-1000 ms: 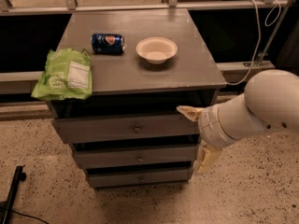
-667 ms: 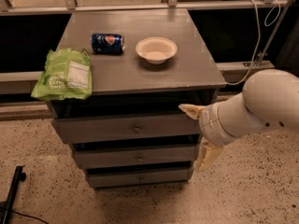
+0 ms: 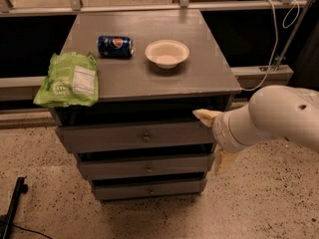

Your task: Open top drawer

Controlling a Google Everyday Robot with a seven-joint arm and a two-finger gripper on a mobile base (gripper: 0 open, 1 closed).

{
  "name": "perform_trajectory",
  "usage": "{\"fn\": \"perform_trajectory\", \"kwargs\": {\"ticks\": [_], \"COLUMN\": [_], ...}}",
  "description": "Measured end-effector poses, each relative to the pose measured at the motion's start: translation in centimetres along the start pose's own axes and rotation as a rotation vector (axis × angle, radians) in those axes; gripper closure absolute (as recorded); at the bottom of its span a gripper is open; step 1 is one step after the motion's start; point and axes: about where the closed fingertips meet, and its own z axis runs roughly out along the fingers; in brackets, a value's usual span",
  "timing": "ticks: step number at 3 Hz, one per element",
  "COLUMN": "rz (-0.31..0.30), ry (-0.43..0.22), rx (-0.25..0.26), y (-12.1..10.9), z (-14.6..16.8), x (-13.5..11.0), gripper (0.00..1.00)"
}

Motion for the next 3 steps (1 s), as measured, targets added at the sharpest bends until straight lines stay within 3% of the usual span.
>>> {"fn": "perform_trajectory", "kwargs": {"ticks": [2, 3], "rz": [0.039, 0.131], "ry": [0.094, 0.12], "rx": [-0.036, -0.022], "y": [-2.2, -3.6], "z": [3.8, 5.2], "x": [5.0, 6.2], "gripper": [0.0, 0.0]}}
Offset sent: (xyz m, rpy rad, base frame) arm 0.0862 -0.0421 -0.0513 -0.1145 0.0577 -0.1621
